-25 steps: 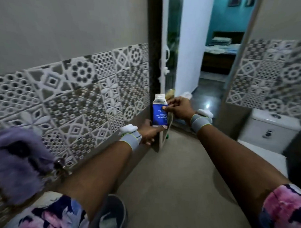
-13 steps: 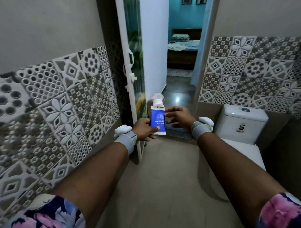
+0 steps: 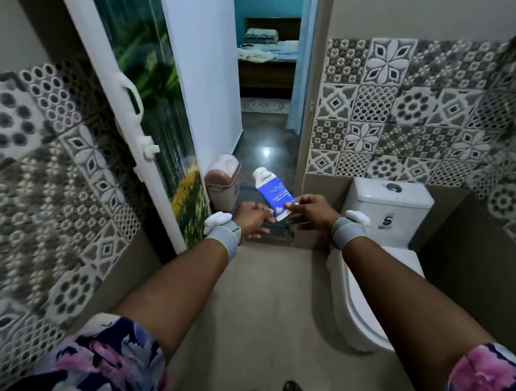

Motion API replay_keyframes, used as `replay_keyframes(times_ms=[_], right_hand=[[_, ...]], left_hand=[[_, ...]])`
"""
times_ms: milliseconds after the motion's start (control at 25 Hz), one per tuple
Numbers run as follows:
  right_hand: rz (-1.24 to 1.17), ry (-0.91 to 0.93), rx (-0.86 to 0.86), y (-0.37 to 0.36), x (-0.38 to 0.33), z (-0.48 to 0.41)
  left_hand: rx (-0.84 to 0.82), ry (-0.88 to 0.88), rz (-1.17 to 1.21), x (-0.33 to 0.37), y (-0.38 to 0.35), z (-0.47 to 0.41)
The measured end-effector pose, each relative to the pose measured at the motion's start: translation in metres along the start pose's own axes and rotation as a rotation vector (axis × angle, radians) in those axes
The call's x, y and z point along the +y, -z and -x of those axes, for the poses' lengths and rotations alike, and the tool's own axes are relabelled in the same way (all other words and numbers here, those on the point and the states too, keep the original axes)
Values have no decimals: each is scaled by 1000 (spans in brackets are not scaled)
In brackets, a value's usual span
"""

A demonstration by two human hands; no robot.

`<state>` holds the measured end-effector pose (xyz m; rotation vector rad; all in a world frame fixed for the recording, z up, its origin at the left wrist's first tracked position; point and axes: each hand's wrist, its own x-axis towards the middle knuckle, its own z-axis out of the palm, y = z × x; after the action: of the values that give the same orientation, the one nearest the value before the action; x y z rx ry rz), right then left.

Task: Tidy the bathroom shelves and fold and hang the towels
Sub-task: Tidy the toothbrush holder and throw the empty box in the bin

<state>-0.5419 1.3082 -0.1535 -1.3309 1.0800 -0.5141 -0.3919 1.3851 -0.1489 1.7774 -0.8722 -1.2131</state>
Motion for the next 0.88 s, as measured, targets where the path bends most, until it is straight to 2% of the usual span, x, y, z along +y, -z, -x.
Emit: replay_keyframes(times_ms=[200, 440, 600, 880], right_hand=[[36, -35, 95, 46, -30, -112], [42, -130, 157, 20, -30, -251], [131, -137, 218, -3, -33, -350], [340, -152, 363, -20, -54, -502]], left_hand=[[44, 20, -101, 41, 12, -89], [97, 89, -306, 40, 56, -193], [132, 18, -425, 46, 99, -290], [41, -39, -713, 73, 166, -441]])
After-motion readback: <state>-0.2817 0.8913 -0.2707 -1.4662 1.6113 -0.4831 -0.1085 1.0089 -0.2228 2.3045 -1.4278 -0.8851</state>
